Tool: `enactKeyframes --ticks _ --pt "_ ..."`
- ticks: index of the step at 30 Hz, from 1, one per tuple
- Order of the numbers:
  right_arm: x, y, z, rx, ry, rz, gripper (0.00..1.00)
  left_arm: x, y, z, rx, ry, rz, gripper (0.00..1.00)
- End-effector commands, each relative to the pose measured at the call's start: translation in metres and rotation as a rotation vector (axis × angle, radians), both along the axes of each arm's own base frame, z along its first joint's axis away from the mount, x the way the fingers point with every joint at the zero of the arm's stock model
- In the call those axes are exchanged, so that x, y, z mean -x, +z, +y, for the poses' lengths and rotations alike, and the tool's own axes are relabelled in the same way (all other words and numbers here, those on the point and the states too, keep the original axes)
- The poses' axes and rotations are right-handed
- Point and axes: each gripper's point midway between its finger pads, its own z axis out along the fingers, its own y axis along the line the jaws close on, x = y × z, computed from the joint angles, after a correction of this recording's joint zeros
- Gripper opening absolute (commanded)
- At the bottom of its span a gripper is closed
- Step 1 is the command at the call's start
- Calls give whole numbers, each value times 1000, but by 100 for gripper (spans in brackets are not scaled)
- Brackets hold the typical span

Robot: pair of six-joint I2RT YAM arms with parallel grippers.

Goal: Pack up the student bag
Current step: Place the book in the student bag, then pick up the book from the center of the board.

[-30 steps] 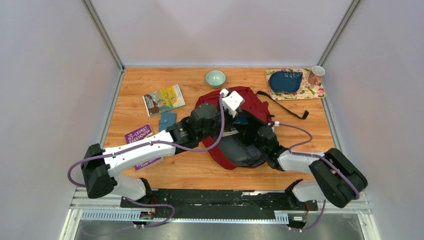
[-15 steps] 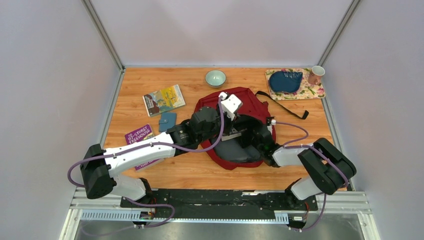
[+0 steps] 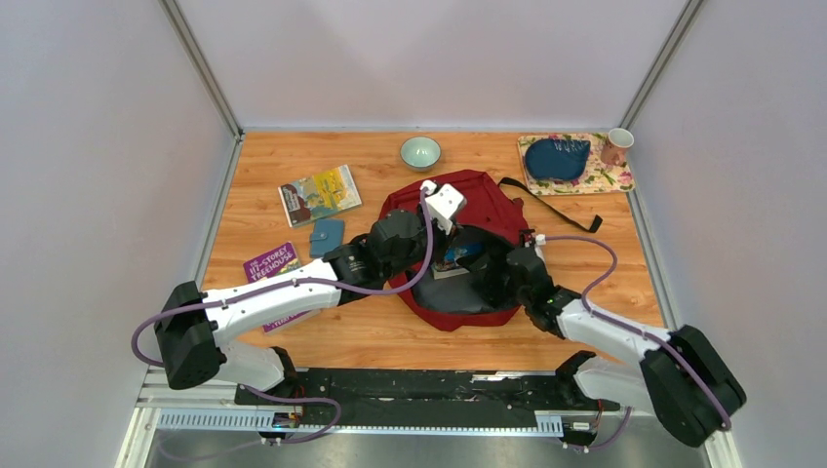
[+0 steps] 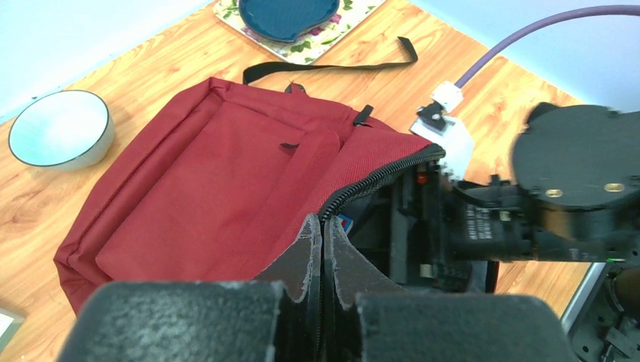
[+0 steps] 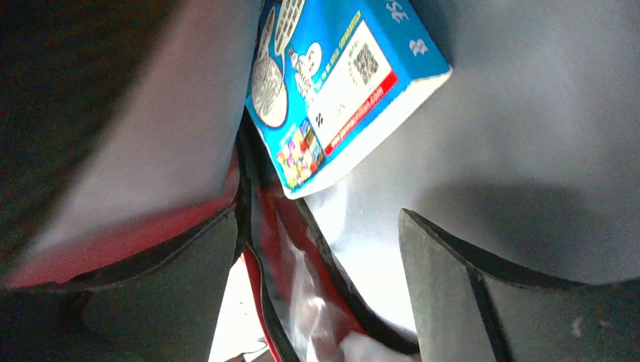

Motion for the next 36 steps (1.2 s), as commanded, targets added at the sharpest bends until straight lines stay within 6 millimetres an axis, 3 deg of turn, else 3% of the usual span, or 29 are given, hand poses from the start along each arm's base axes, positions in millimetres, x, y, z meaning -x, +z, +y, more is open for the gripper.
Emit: enactKeyframes --ticks 1,3,7,9,10,11,16,17,18,19,20,22,24,25,27,28,29,31,32,33,34,35,36 --pt "28 10 -16 77 88 -63 81 -1 25 5 83 13 -21 0" --pt "43 12 -25 130 137 -99 81 -2 21 6 77 19 -15 0" --pt "71 53 -47 141 170 -247 80 -4 7 13 69 48 10 0" --pt "81 63 -58 148 157 -285 80 -5 2 15 75 52 23 0" --pt "88 59 -71 190 139 -265 80 -5 -3 17 76 55 40 0" --pt "93 74 -79 176 116 -330 80 -4 -6 16 79 50 51 0" --pt "100 104 -139 336 -63 -441 83 11 -23 12 72 -14 127 0" --pt "101 120 -144 352 -69 -484 83 20 -26 7 71 -65 154 6" --pt "98 124 -144 378 -63 -474 84 26 -29 4 68 -94 176 10" --pt "96 130 -143 392 -54 -478 84 31 -35 4 56 -110 211 15" --pt "96 144 -141 394 -43 -496 84 39 -36 3 54 -144 234 28" --pt "87 144 -126 434 33 -453 84 45 -43 9 33 -143 266 47" --pt "81 155 -111 435 96 -467 84 47 -35 18 49 -132 250 78" --pt "72 159 -99 427 128 -475 84 50 -43 27 6 -122 261 79" --pt "73 169 -73 378 247 -530 84 46 -36 46 -9 -62 239 79" --pt "72 171 -58 354 312 -542 84 45 -45 61 -52 -19 256 79" --pt "73 173 -50 334 349 -548 84 33 -40 83 -52 72 237 79" --pt "73 177 -31 280 427 -573 84 26 -51 121 -71 184 267 79" --pt "69 167 -21 273 463 -541 85 10 -55 149 -59 287 286 79" --pt "68 166 -13 255 493 -540 87 6 -59 165 -43 336 304 79" --pt "68 171 -3 226 531 -552 87 7 -76 183 -47 385 346 80" --pt "66 158 9 236 574 -507 87 -3 -69 214 2 492 336 80" --pt "65 156 16 244 600 -505 87 -4 -73 229 13 546 347 80"
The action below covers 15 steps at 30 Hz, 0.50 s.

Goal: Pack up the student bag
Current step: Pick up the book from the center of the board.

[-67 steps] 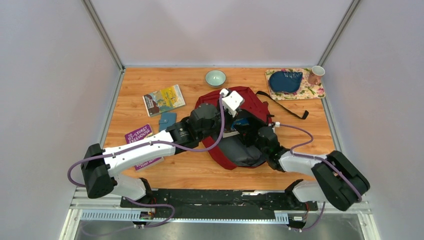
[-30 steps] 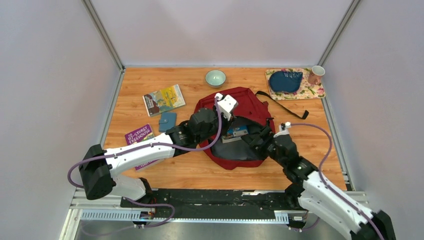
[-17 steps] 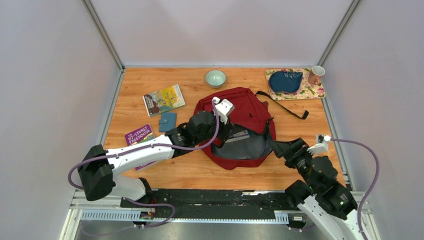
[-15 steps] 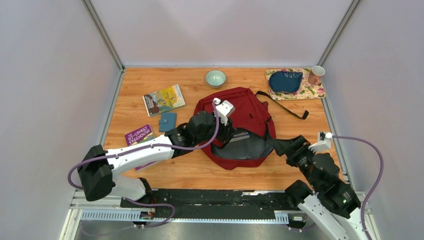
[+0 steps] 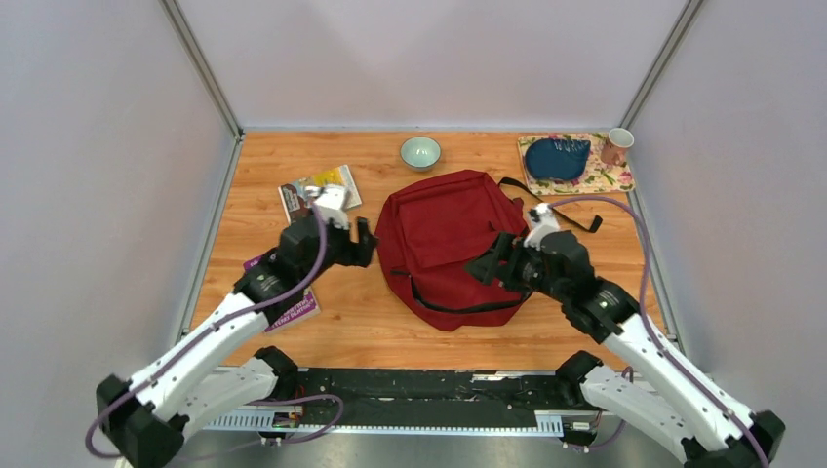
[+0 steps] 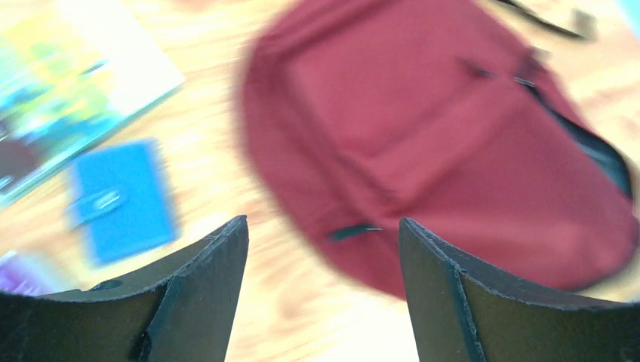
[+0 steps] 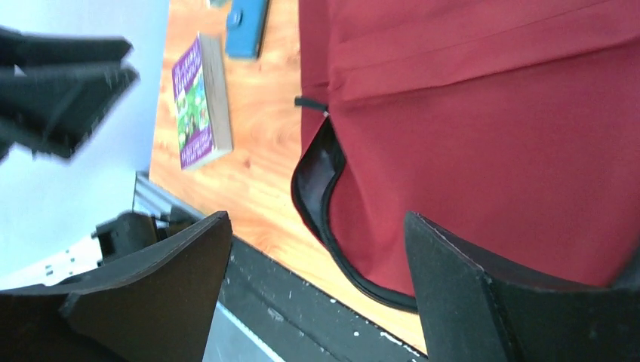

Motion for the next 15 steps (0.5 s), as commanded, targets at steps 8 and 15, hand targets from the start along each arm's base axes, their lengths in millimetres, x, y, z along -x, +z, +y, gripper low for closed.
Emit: enactKeyframes --ticks 8,15 --pt "8 12 144 37 449 -39 87 9 -83 202 -29 704 307 81" --pt "7 -24 223 126 600 71 87 34 -118 263 146 979 472 82"
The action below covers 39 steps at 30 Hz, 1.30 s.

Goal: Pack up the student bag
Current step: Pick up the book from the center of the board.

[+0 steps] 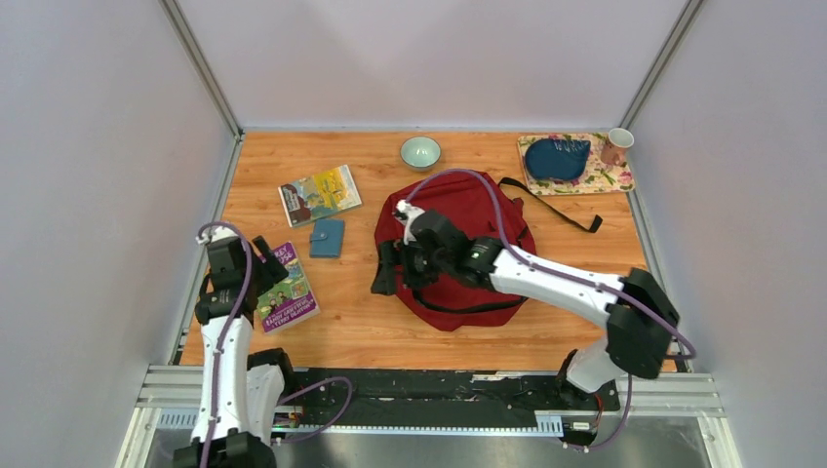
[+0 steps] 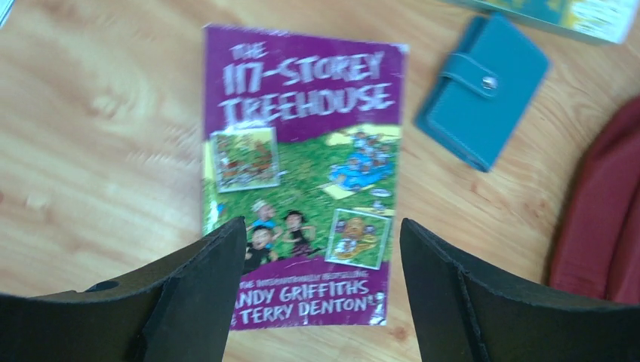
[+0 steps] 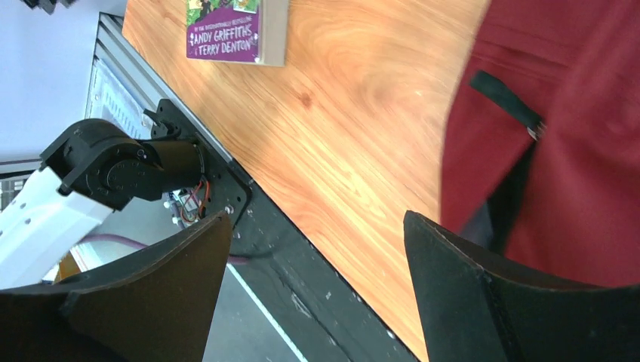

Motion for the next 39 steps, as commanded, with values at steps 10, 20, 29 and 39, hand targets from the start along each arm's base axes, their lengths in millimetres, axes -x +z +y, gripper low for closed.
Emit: enactKeyframes --ticks 10,20,29,39 --pt "-21 1 105 -57 150 28 87 32 -56 55 133 373 65 82" --pt "-56 -49 166 -44 104 111 88 38 -92 32 208 284 103 82" --pt "-60 -86 197 -73 122 205 88 26 -93 -15 410 115 25 78" --pt "-54 -78 211 -155 184 213 55 23 -85 -28 461 46 1 76"
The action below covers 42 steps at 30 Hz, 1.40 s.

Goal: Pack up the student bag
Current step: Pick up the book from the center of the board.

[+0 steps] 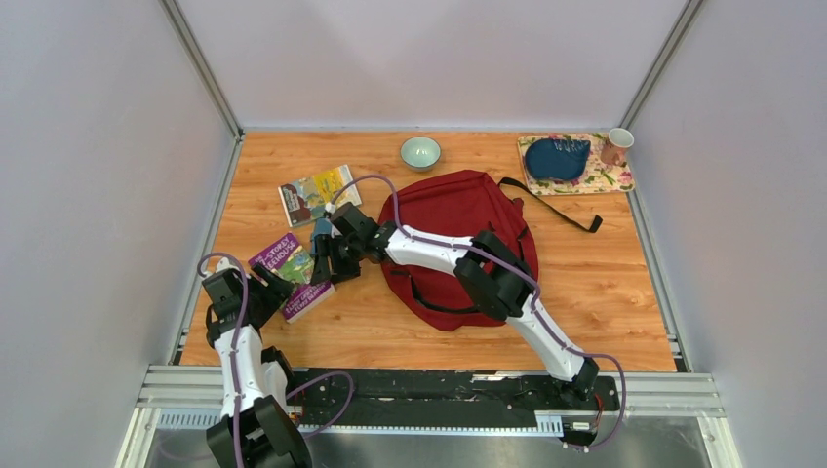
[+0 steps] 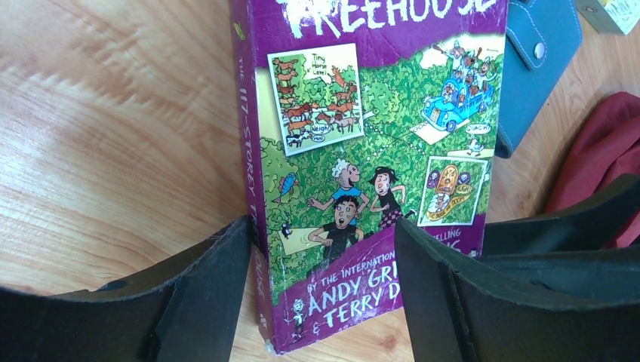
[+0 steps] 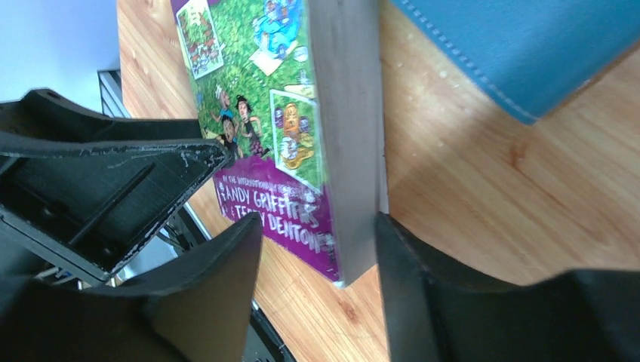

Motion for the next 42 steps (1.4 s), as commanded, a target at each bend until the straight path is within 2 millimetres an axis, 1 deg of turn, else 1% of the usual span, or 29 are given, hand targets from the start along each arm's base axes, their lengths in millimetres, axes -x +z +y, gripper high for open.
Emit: enactKeyframes --ticks 1,4,8,9,10,14,16,17,18,19,22,23,24,25,26,27,28,30,31,32,33,34,35,36,37,38,39,40,42 --pt "5 36 27 -158 60 -19 50 4 0 -23 104 -66 -11 76" --pt "9 50 31 -212 84 -12 40 3 1 -27 124 -85 -25 73" --pt "11 64 34 -270 90 -23 43 2 3 -32 140 -105 -40 71" --pt "12 64 34 -272 97 -21 48 2 3 -32 142 -107 -41 71" --pt "13 64 35 -275 103 -17 50 2 3 -33 144 -109 -41 71" --pt "15 47 36 -243 103 22 50 2 4 -33 146 -112 -46 70" --pt "12 41 34 -215 78 22 40 1 5 -33 143 -111 -48 70" --pt "12 35 32 -196 76 28 30 1 6 -33 140 -114 -53 70" --pt "10 33 30 -189 72 27 11 0 7 -32 135 -113 -58 70" --pt "11 31 29 -180 71 27 1 0 8 -32 135 -113 -63 70" --pt "16 38 22 -188 83 34 0 -2 21 -27 102 -84 -97 75" --pt "17 56 22 -232 90 23 0 -5 34 -25 75 -82 -138 81" --pt "20 65 20 -257 103 25 0 -4 38 -22 64 -67 -132 81" --pt "23 86 17 -294 112 9 0 -2 41 -24 85 -50 -122 81" --pt "27 86 11 -299 117 11 0 -5 51 -22 81 -38 -132 81" --pt "31 97 9 -329 134 0 0 -6 57 -19 76 -25 -136 82" --pt "34 119 3 -363 141 -22 0 -5 60 -19 81 -14 -125 82" --pt "36 124 -10 -376 140 -26 0 -13 85 -13 62 -3 -162 82" --pt "38 145 -17 -406 138 -47 0 -16 96 -13 63 -7 -177 82" --pt "38 155 -21 -433 138 -61 0 -24 120 -10 50 -15 -214 82" --pt "39 152 -30 -430 128 -53 0 -28 134 -14 64 -43 -238 82" --pt "40 171 -37 -461 122 -77 0 -34 160 -14 49 -61 -287 82" --pt "40 178 -42 -474 116 -89 0 -38 169 -15 60 -77 -296 82" --pt "38 175 -50 -468 94 -80 0 -41 180 -21 79 -113 -323 82" --pt "38 191 -58 -494 82 -98 0 -46 198 -23 78 -136 -372 82" --pt "38 198 -62 -514 73 -108 0 -49 204 -28 91 -162 -390 82" --pt "34 191 -71 -503 45 -100 0 -49 214 -40 124 -224 -426 82" --pt "35 204 -79 -527 32 -116 0 -55 229 -46 117 -279 -499 82" --pt "25 207 -93 -533 -22 -140 0 -52 244 -70 160 -427 -581 82"
